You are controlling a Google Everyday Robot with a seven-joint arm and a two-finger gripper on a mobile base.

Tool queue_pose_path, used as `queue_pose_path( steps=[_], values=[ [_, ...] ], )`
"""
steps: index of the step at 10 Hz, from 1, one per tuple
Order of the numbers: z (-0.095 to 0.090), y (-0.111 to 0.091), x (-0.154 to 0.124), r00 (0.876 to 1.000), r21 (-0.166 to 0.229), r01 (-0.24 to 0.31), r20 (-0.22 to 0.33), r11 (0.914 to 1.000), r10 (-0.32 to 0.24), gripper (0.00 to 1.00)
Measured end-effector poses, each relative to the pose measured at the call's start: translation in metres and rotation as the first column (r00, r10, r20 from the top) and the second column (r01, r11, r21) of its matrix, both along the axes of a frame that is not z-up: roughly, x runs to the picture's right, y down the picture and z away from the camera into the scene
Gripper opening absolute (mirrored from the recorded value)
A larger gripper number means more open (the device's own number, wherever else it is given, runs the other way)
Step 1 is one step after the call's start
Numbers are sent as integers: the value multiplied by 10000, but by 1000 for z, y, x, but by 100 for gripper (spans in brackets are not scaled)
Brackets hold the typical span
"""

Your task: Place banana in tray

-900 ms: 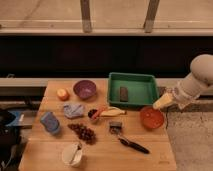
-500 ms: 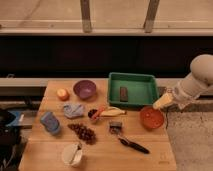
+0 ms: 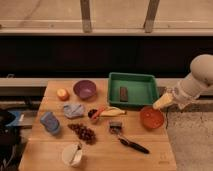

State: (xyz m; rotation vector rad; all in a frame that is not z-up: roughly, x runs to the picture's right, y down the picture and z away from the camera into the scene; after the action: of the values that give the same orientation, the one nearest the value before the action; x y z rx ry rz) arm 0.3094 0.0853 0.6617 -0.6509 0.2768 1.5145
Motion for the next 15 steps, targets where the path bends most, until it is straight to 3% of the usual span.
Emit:
queue_pose_path(
  steps=[8, 12, 15],
  values=[
    [1, 0, 1, 10000, -34, 55, 78, 10000, -55, 80],
    [18, -13, -23, 9937, -30, 777, 815, 9970, -772, 80],
    [33, -29, -71, 9729, 206, 1733, 1518, 9847, -1744, 80]
  ],
)
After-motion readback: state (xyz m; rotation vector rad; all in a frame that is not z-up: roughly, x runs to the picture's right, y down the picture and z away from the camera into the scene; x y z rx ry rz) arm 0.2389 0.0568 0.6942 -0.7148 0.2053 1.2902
